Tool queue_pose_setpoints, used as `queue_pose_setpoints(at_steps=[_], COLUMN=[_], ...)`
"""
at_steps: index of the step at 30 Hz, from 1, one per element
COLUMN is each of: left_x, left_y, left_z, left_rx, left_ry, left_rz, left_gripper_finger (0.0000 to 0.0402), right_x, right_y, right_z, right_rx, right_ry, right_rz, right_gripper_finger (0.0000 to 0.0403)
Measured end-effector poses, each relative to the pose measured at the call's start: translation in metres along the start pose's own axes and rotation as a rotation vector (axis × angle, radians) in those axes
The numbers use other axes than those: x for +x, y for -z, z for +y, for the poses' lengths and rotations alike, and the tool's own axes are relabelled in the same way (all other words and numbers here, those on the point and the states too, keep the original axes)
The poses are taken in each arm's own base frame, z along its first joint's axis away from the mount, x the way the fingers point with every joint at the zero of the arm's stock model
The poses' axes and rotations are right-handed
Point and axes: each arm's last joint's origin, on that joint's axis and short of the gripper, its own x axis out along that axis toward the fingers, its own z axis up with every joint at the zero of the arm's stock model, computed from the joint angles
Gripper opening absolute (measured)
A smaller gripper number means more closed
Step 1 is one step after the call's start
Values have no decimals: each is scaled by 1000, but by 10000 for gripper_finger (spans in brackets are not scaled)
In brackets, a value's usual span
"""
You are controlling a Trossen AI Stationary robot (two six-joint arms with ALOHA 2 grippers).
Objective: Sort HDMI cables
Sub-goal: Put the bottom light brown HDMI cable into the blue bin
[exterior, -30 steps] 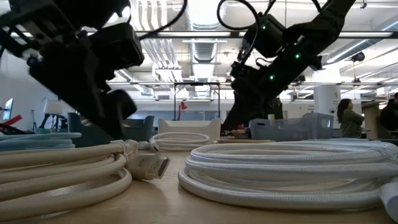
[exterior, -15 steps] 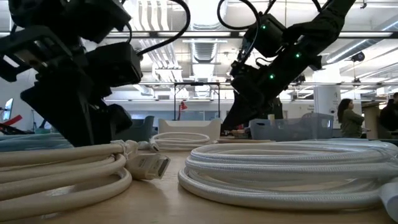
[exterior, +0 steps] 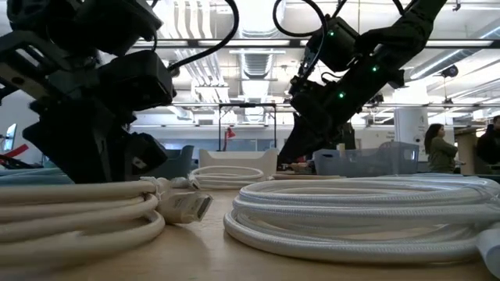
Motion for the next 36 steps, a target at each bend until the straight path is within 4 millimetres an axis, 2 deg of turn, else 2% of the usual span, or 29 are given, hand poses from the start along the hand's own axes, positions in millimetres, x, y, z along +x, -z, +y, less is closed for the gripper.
queue_pose_setpoints(at_steps=[3,4,10,14,19,24,30,36], left_x=[-2,-2,-10,-25,-57,-102,-158,-193], left_y=[-1,-1,-3,-6,-9,-17,-16,-11], left_z=[0,1,2,1,-2,-9,-9,-4], left_rx=[11,14,34,55,69,84,113,80], left_ry=[2,-6,-101,-185,-376,-597,-1026,-1397], left_rz=[-5,-8,-33,-22,-13,-120,-207,-342], left_gripper_finger=[23,18,37,29,19,34,30,26], right_x=[0,0,-1,-1,-1,-1,-1,-1], right_y=[1,1,2,3,3,3,3,3], right_z=[3,4,6,6,6,6,6,6], right_rx=[8,9,6,6,-3,-6,-6,-6], right_ry=[-90,-121,-167,-166,-166,-166,-166,-166], right_rz=[30,41,58,62,63,64,63,63], right_gripper_finger=[210,210,210,210,210,210,210,210])
